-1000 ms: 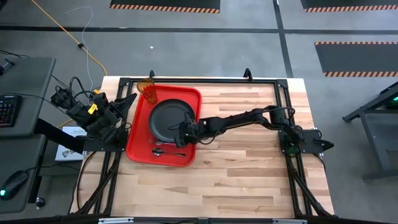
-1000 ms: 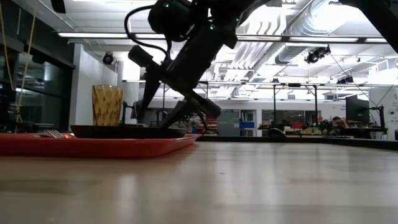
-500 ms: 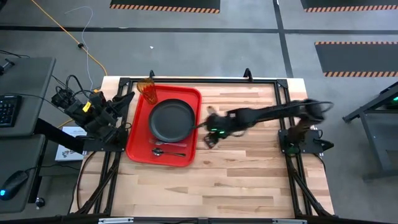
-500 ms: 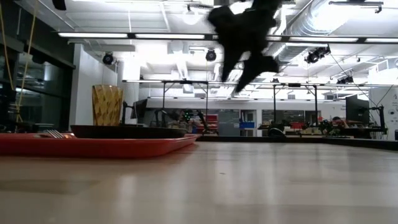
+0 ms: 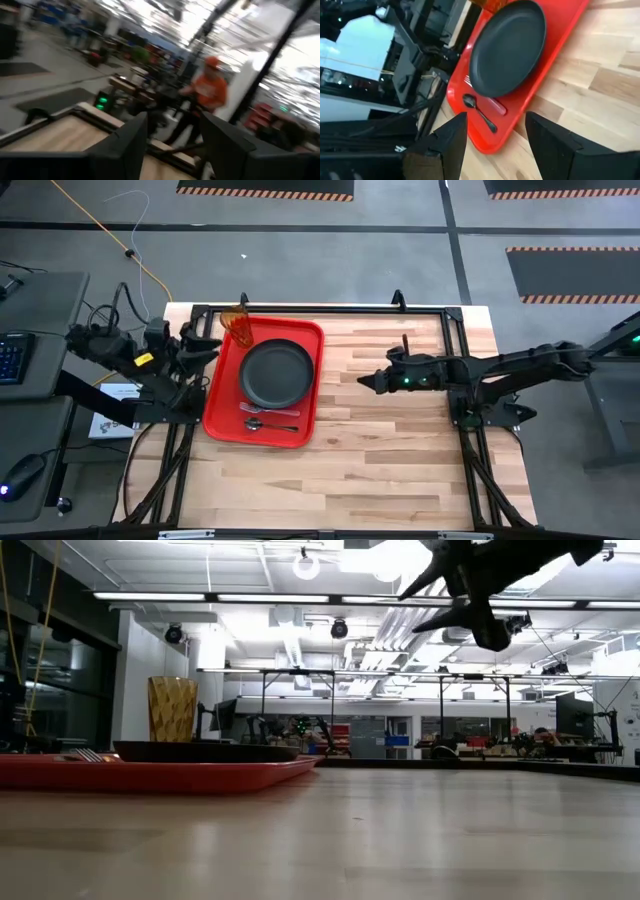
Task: Pick and place plate/cup/fork/spoon on tray
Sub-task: Return to Home Position
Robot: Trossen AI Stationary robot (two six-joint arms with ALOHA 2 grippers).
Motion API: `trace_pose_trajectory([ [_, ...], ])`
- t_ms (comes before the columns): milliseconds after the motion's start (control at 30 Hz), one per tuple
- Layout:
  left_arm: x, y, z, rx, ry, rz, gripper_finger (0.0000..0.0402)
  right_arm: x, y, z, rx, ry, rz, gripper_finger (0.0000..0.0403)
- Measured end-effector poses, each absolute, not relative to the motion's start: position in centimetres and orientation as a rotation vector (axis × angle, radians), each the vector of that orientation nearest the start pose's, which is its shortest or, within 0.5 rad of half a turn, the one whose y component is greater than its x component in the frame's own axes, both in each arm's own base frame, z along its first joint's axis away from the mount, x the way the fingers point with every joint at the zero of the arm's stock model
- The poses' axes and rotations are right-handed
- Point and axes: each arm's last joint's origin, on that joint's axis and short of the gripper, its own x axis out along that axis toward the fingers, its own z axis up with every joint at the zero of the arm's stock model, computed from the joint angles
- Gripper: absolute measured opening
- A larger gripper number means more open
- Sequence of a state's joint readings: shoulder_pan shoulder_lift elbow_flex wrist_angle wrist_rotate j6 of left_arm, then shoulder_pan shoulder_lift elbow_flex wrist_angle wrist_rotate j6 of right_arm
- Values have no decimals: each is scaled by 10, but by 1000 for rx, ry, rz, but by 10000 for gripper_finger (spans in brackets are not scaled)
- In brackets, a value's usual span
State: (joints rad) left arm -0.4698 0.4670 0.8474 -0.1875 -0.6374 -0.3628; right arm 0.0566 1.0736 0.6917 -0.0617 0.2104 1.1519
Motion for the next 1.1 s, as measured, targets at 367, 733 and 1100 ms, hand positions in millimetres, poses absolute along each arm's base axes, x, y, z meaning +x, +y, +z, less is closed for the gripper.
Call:
trace_pose_trajectory([
  [367, 159, -19, 374, -400, 85, -105, 125, 236, 4, 266, 1020, 283, -337, 193],
  [733, 116, 14, 395, -274, -42, 146, 7, 236, 5, 268, 1009, 285, -319, 193],
  [1100, 107, 0, 305, -440, -178, 49, 0, 236, 3, 269, 957, 269, -348, 193],
])
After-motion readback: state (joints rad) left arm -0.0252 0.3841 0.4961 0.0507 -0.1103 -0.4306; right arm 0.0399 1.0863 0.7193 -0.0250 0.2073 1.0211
